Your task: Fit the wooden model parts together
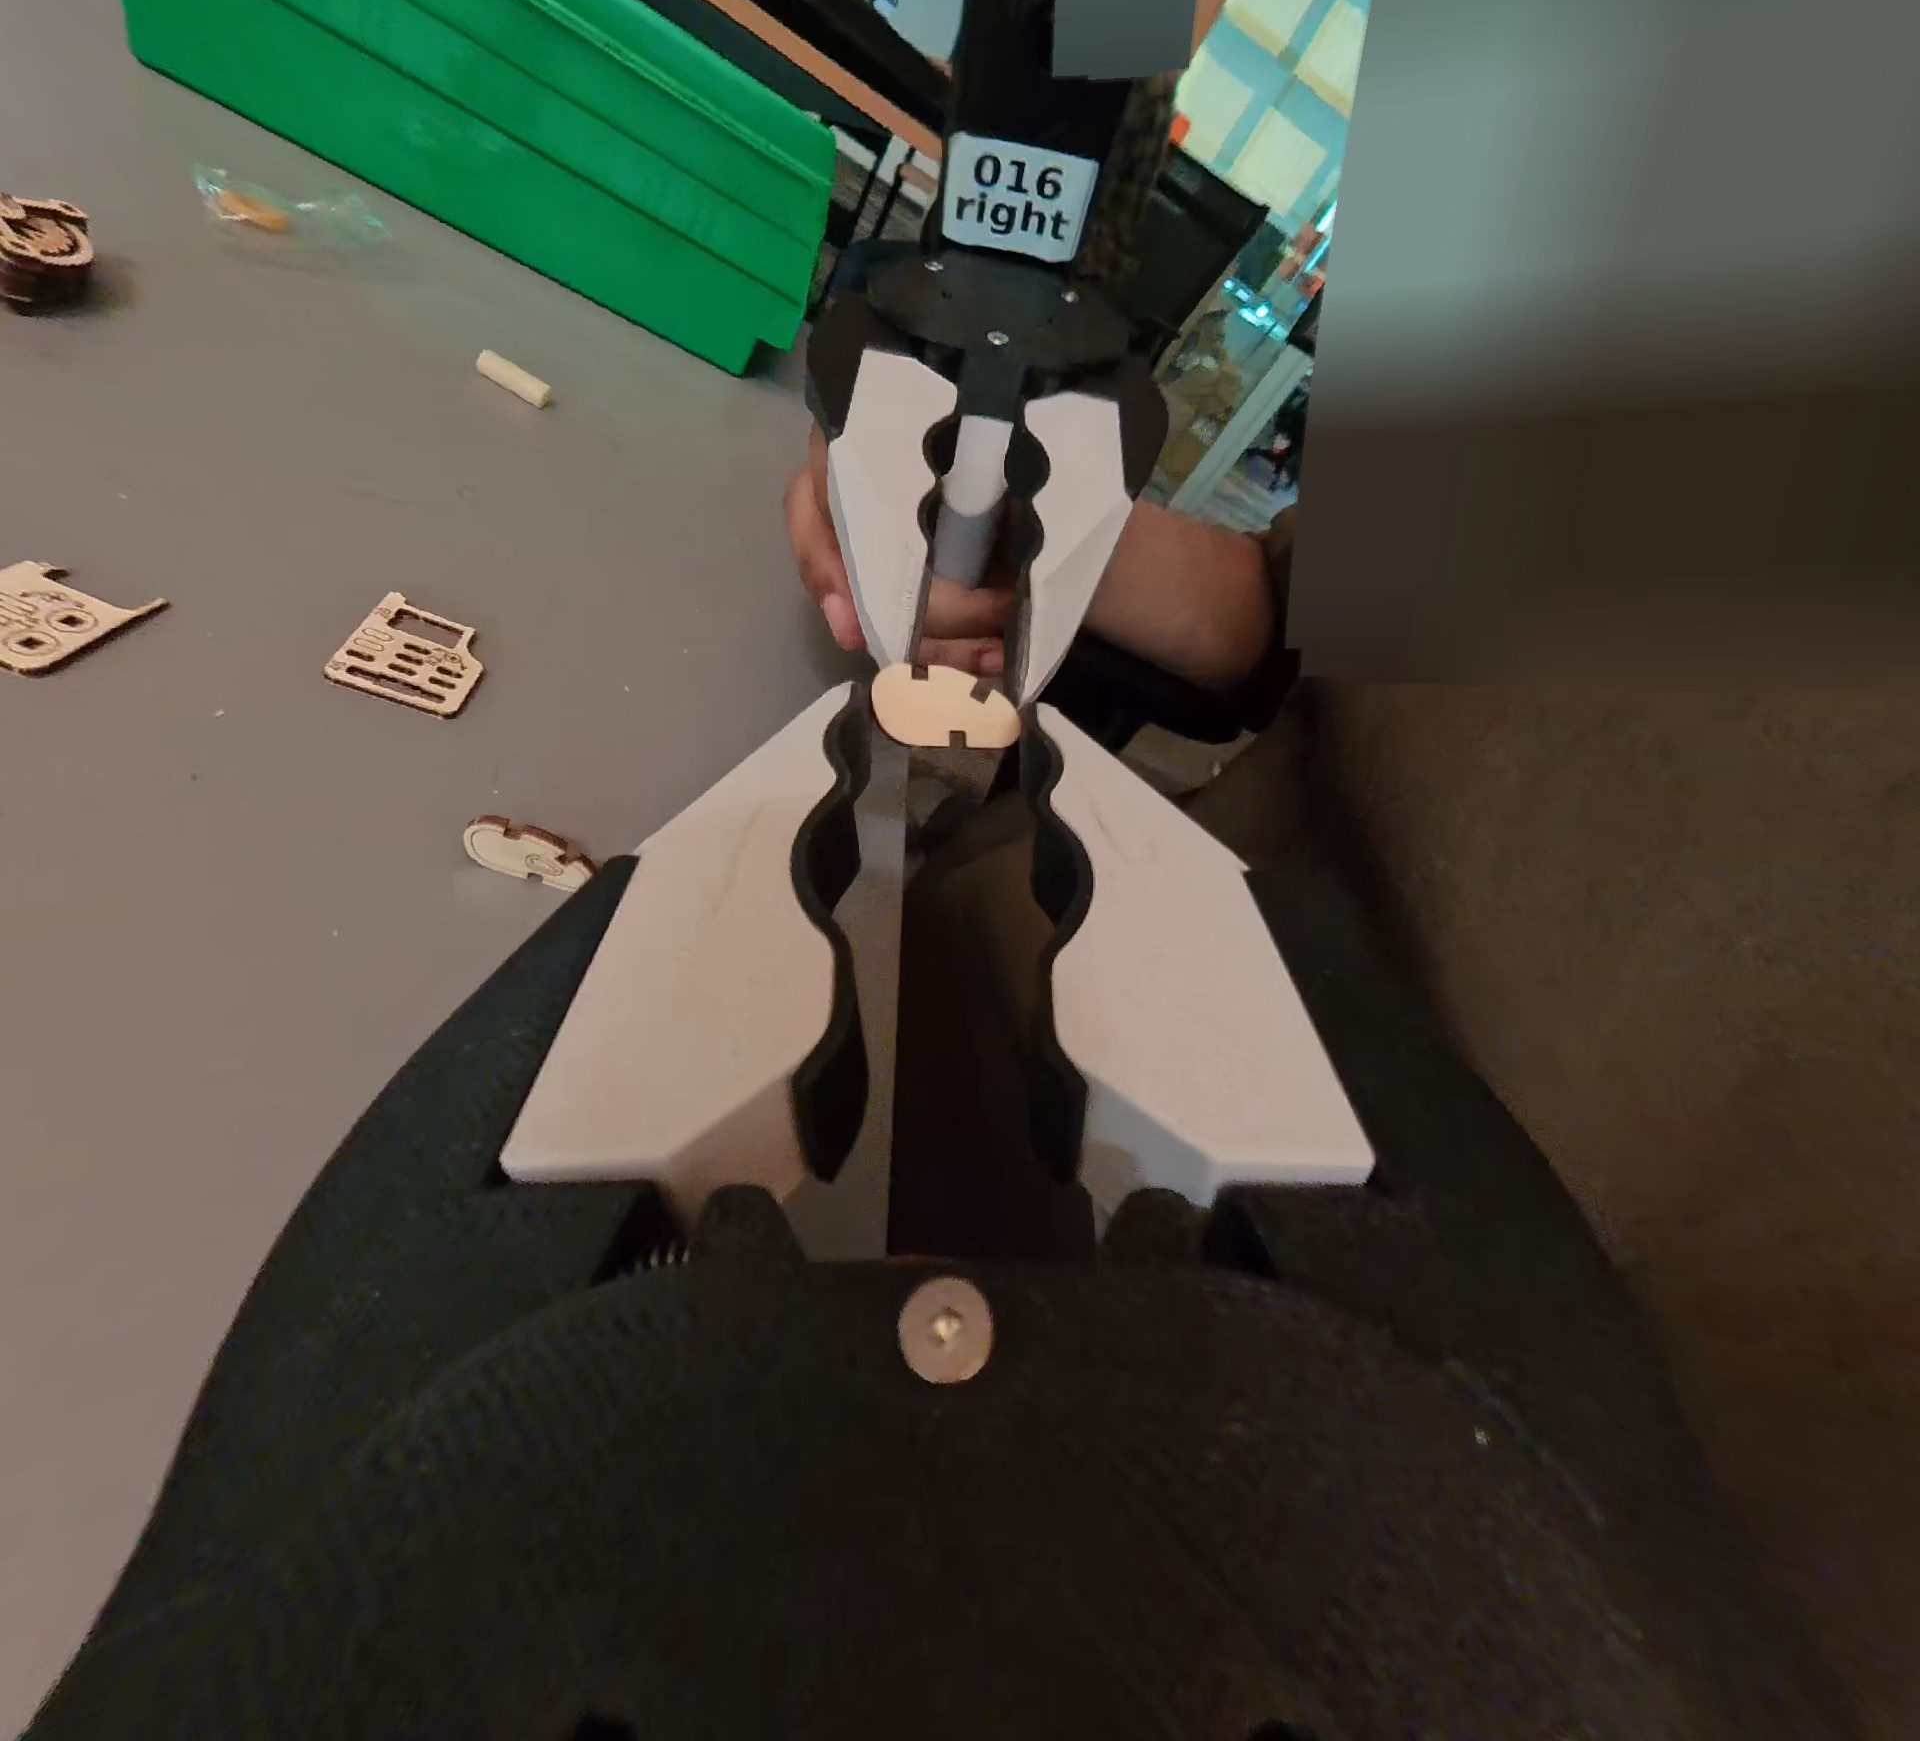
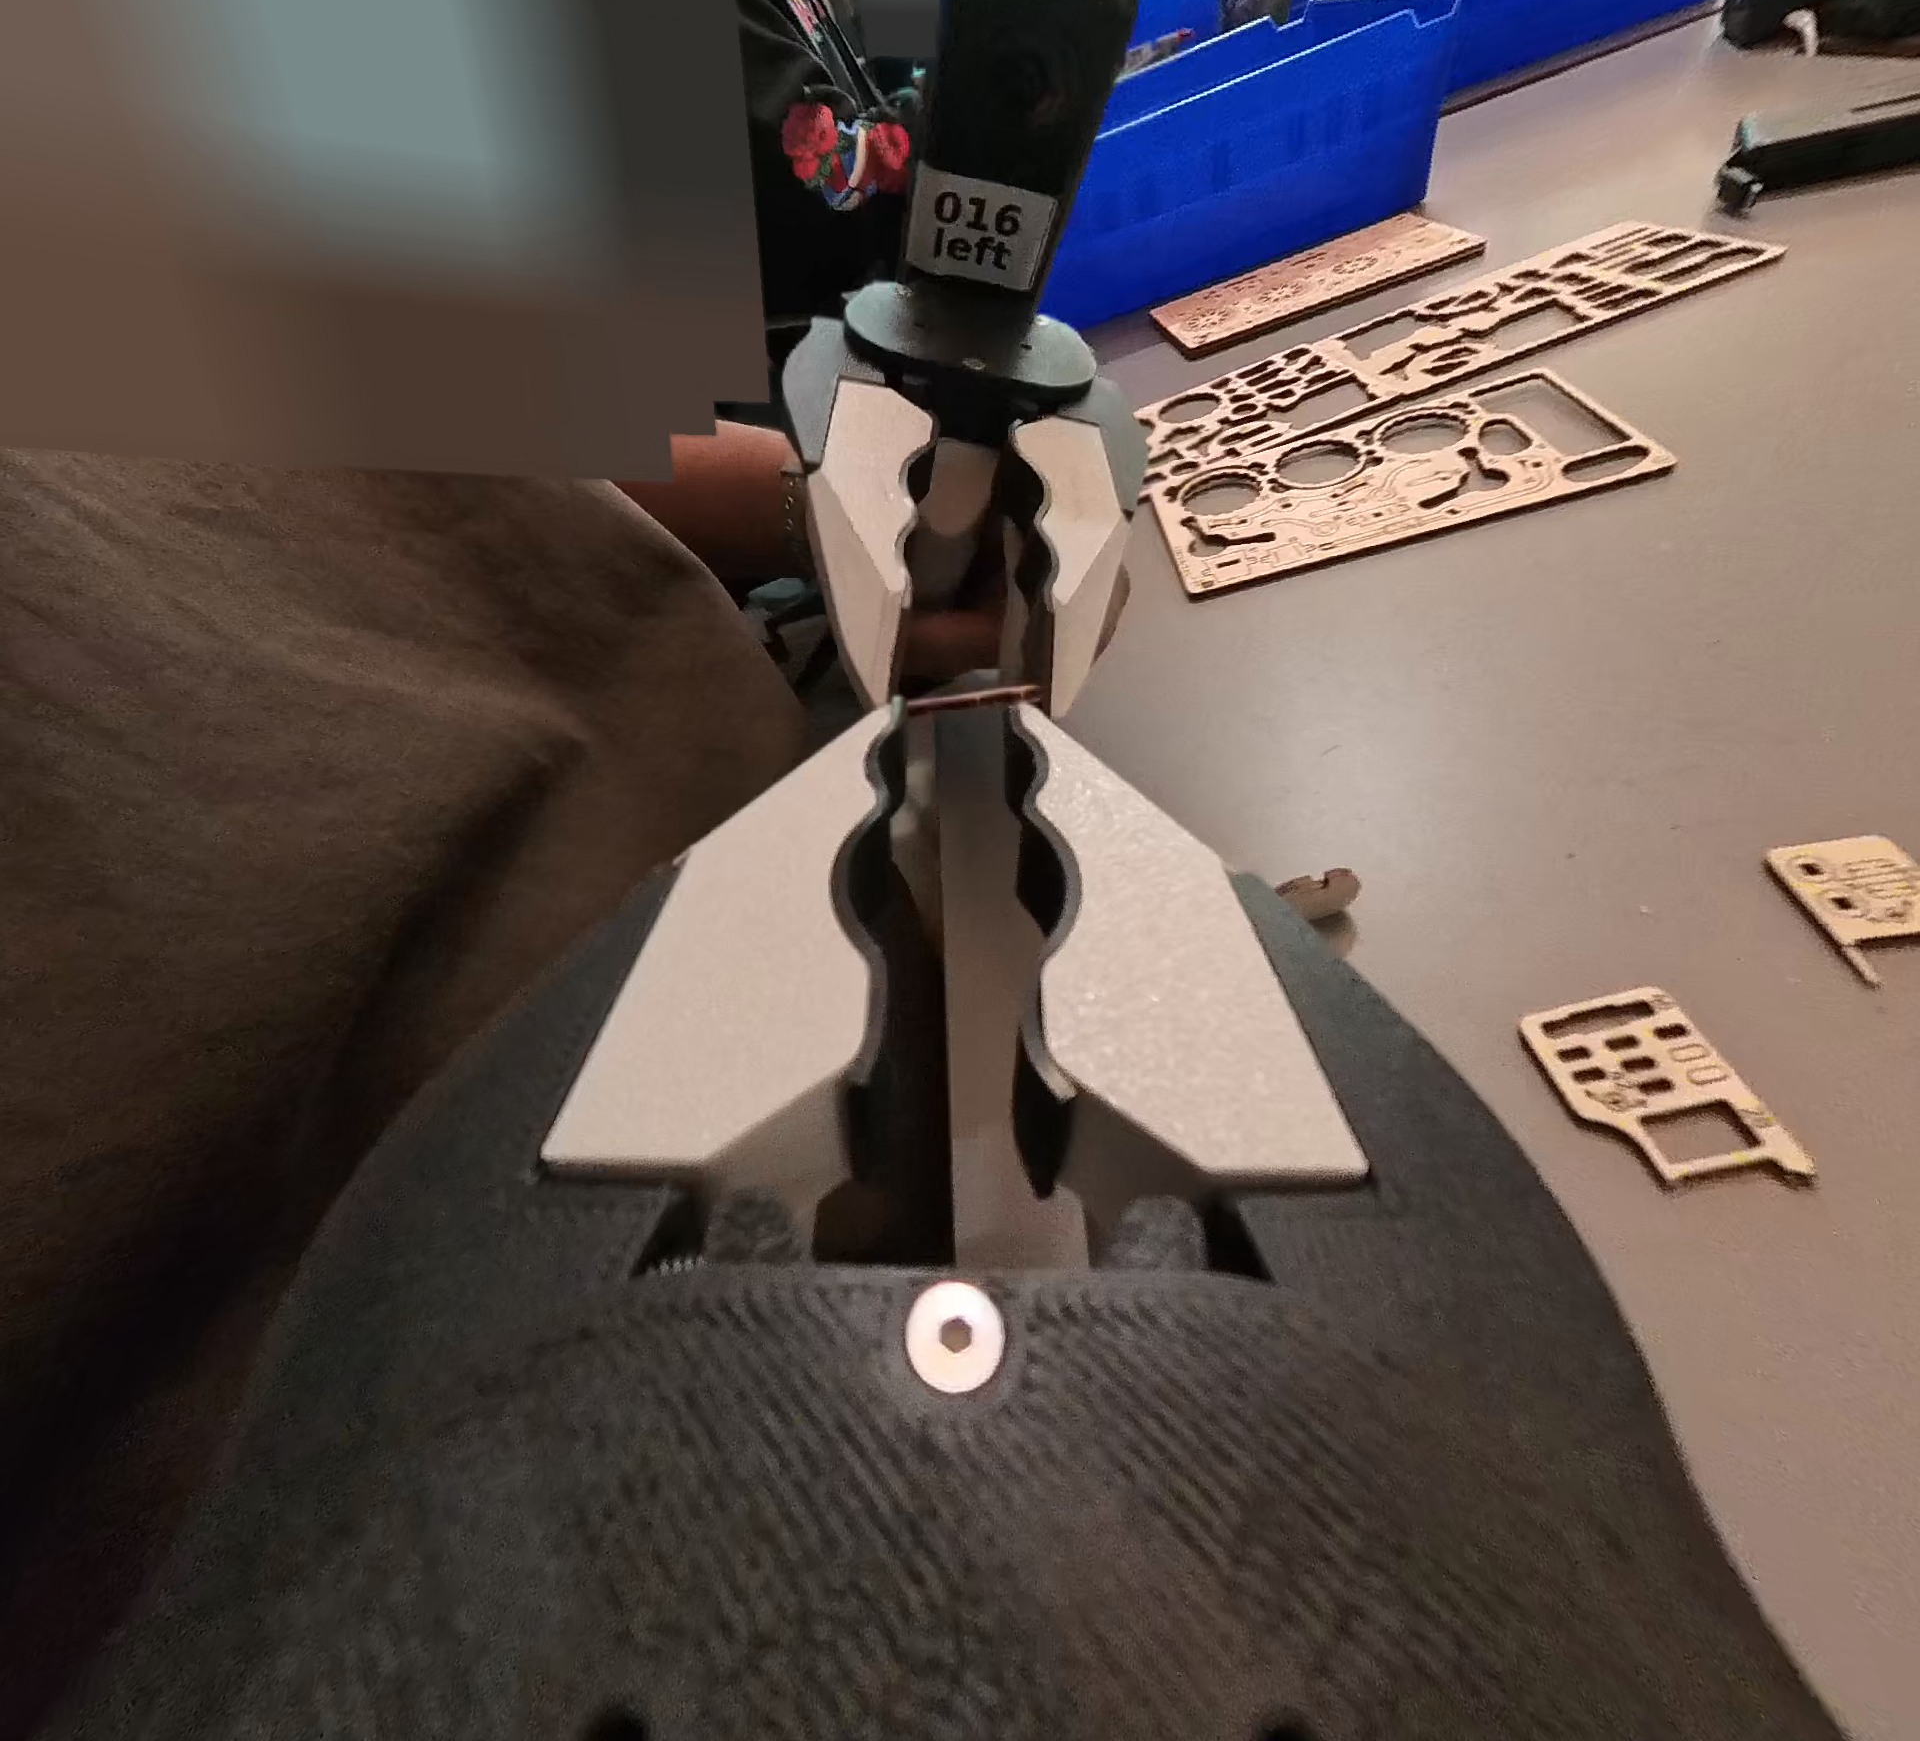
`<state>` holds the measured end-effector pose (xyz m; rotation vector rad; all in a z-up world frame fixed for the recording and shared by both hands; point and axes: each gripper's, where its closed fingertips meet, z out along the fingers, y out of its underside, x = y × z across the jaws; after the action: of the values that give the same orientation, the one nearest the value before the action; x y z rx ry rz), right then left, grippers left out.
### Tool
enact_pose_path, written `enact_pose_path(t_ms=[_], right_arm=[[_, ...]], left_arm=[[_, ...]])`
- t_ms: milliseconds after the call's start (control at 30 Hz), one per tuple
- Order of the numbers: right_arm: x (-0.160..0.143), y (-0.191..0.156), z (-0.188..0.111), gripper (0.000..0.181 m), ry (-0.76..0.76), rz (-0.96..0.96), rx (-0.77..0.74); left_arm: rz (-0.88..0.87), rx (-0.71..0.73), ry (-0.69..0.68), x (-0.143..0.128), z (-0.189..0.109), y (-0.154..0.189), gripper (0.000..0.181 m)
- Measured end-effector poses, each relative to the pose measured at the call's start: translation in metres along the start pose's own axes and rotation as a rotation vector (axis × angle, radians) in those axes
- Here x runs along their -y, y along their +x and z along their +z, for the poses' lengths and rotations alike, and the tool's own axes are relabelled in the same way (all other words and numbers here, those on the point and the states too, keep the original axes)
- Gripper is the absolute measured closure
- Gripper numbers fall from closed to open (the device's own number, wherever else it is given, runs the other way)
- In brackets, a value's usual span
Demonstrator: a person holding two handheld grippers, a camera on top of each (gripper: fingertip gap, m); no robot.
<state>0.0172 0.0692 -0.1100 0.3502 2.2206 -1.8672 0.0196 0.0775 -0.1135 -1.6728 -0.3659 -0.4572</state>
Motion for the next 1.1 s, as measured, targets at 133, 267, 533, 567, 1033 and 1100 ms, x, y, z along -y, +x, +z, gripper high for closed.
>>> enact_pose_path(t_ms=[133, 267, 533, 567, 1033, 1100], right_arm=[[0.005, -0.001, 0.000, 0.165, 0.035, 0.054, 0.028], [0.002, 0.006, -0.003, 0.165, 0.007, 0.003, -0.035], [0.003, 0.006, -0.002, 0.175, 0.012, 0.022, -0.030], [0.003, 0.006, -0.002, 0.176, 0.012, 0.018, -0.029], [0.006, 0.007, -0.003, 0.167, 0.034, 0.054, -0.023], [0.007, 0.007, -0.003, 0.166, 0.041, 0.062, -0.017]], left_arm=[[0.043, 0.023, -0.030, -0.006, 0.003, 0.000, 0.155], [0.047, 0.029, -0.017, -0.003, 0.003, 0.000, 0.155], [0.047, 0.035, -0.009, -0.002, 0.003, -0.001, 0.155], [0.050, 0.037, -0.011, -0.003, 0.003, -0.001, 0.155], [0.070, 0.050, -0.008, -0.002, 0.004, -0.002, 0.155], [0.071, 0.045, -0.023, -0.005, 0.005, -0.001, 0.155]])
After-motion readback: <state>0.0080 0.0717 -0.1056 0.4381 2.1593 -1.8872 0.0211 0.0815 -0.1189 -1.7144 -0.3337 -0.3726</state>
